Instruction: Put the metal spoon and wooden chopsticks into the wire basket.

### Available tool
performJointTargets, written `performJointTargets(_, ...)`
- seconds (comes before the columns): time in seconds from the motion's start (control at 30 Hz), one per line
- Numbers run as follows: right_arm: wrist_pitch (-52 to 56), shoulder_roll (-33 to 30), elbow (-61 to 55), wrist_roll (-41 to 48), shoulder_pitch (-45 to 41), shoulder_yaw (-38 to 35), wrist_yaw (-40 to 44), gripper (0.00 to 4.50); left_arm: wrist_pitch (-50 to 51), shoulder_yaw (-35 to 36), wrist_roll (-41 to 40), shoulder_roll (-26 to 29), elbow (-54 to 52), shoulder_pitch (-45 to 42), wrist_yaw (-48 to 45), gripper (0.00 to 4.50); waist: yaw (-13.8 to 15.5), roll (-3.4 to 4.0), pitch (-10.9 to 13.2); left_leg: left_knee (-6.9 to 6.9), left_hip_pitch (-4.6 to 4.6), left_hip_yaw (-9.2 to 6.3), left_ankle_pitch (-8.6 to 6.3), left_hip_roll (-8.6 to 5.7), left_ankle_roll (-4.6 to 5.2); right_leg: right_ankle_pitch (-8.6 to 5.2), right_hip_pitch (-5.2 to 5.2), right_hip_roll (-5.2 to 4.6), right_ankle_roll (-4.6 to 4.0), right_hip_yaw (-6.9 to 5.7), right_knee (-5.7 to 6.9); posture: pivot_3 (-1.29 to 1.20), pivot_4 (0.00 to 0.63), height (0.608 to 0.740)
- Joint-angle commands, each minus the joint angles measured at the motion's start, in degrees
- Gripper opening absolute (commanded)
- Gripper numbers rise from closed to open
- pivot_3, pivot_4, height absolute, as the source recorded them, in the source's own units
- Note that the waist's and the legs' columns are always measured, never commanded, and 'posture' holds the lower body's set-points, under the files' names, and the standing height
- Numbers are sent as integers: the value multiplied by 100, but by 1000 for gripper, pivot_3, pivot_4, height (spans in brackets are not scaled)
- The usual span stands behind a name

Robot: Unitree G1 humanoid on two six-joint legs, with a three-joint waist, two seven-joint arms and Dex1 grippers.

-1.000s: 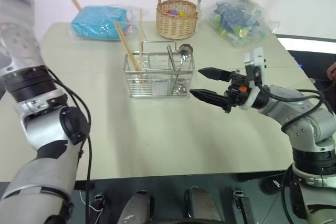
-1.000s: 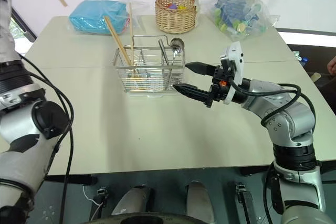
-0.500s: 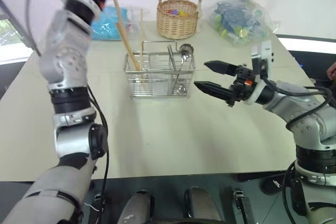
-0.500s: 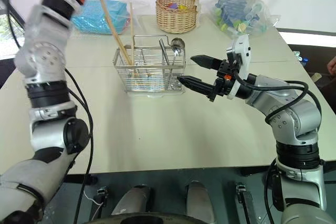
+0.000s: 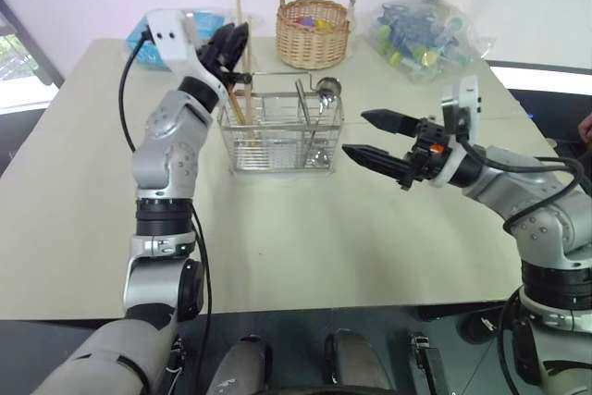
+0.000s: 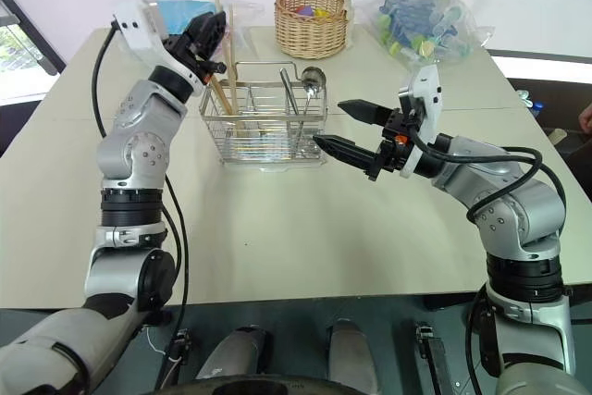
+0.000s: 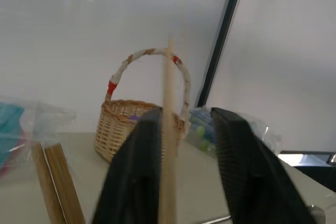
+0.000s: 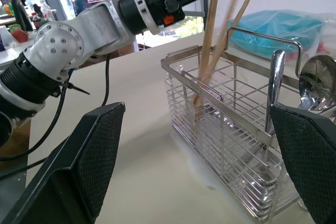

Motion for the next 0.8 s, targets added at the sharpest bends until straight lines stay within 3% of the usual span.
performJointTargets(0.03, -118, 15, -34, 41, -166, -121, 40, 4500, 58, -47, 34, 166, -500, -45, -68, 3631, 1, 0, 0, 0, 0, 0, 0, 0, 0, 0, 0, 0, 0, 0, 0, 0, 150, 740)
performJointTargets(0.07, -132, 7, -14, 22, -171, -118, 57, 4500, 162, -31, 11, 343, -568, -47, -189, 4114, 1, 0, 0, 0, 0, 0, 0, 0, 0, 0, 0, 0, 0, 0, 0, 0, 150, 740)
performJointTargets(0.13, -162, -8, 25, -15, -180, -109, 90, 4500, 359, -6, -50, 639, -665, -52, -401, 4114, -17, 0, 0, -3, 3, 1, 0, 0, 0, 0, 0, 1, 0, 1, 0, 0, 150, 740)
performJointTargets(0.3, -330, -284, 360, -268, -258, -152, 373, 4500, 945, 10, -136, 2966, -1119, 420, -2432, 4114, -122, 10, 5, -32, 8, 3, 0, 5, 0, 0, -10, 7, 0, 5, 1, 0, 150, 740)
performJointTargets(0.47, -582, -547, 891, -563, -370, -130, 742, 4500, 950, 317, -218, 4777, -1305, 1453, -4127, 4114, -147, 27, 14, -40, 7, -7, 0, 3, 1, -1, -6, 3, -2, 2, -7, 0, 150, 740)
performJointTargets(0.6, -737, -560, 1051, -711, -421, -68, 912, 4500, 834, 613, -184, 5215, -1240, 1972, -4442, 4114, -58, 35, 19, -35, 5, -11, -1, 2, 1, -1, 1, 3, -2, 2, -12, 0, 150, 740)
performJointTargets(0.8, -760, -398, 1028, -736, -459, -14, 964, 4500, 1078, 801, -308, 5248, -1381, 1985, -4363, 4114, -2, 35, 20, -33, 3, -8, -3, 2, 5, -1, 1, 3, -2, 2, -12, 0, 150, 740)
